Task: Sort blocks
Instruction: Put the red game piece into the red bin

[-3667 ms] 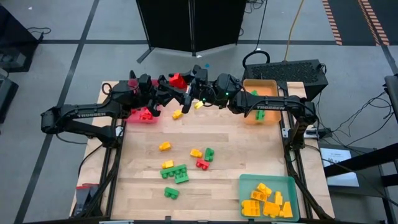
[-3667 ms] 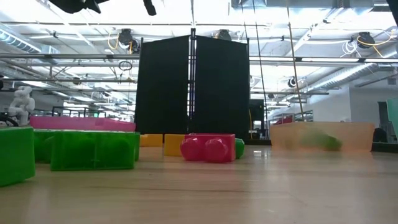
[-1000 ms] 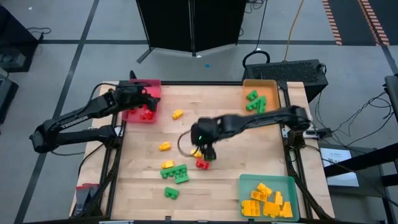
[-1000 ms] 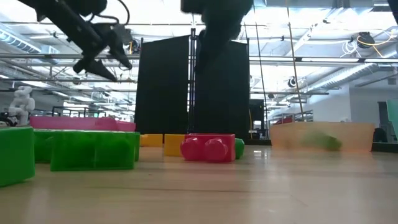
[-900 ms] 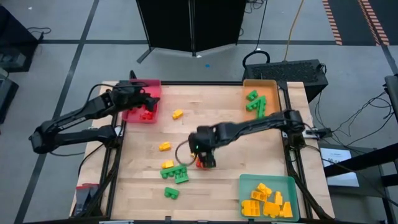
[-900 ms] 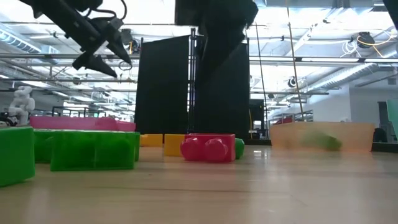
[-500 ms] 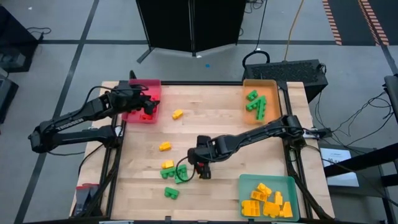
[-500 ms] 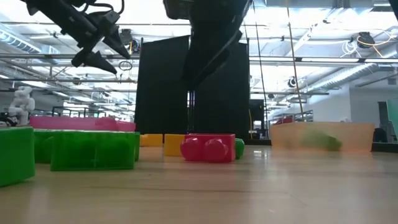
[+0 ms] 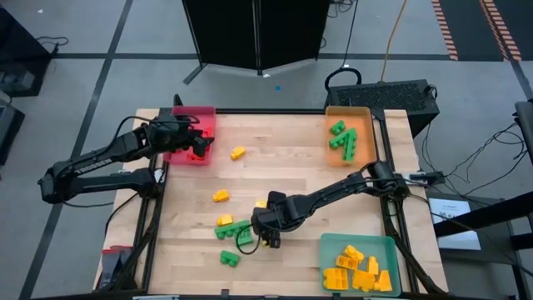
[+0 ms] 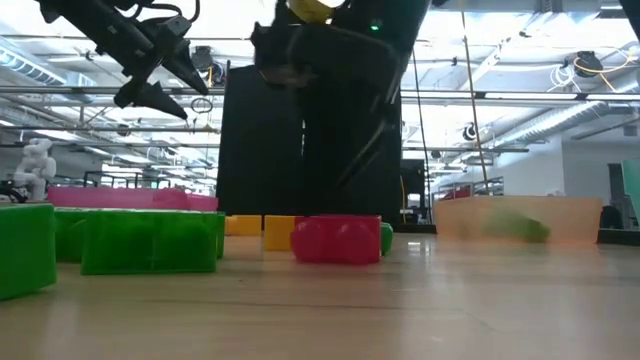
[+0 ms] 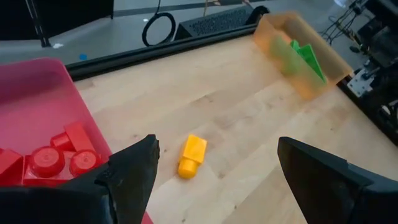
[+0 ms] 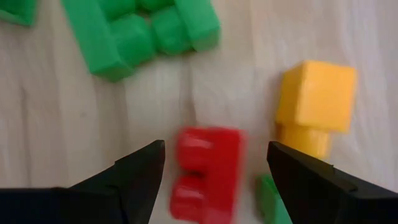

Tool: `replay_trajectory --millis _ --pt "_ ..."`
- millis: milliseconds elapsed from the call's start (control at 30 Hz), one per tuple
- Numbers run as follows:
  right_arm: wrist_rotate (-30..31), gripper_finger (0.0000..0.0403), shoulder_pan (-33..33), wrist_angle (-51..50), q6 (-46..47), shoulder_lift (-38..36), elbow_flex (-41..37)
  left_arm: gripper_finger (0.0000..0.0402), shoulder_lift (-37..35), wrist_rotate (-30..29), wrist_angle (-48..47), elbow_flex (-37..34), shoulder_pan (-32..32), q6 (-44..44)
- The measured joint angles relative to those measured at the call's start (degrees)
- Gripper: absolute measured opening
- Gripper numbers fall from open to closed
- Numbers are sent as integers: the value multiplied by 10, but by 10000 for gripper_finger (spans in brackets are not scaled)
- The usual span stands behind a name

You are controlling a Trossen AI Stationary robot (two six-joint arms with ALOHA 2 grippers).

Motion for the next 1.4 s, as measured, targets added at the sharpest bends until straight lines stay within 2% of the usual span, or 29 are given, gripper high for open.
replay_trajectory --millis 167,500,600,800,1000,1133,1400 --pt "21 279 1 -5 23 -1 -24 328 1 -2 1 0 -3 -3" --pt "17 267 3 13 44 -3 -78 328 1 -3 3 0 -3 -4" --pt "15 231 3 13 44 -3 -78 328 1 -4 4 0 -3 -5" --pt "13 114 3 10 48 -3 -79 328 1 -4 7 0 -3 -18" --pt "9 115 -8 7 41 -1 -65 329 1 -4 7 0 -3 -18" --pt "44 115 -27 4 2 -6 -23 329 1 -4 17 0 -3 -18" --pt "133 115 -98 37 -110 -109 66 329 -1 27 109 0 -5 -19"
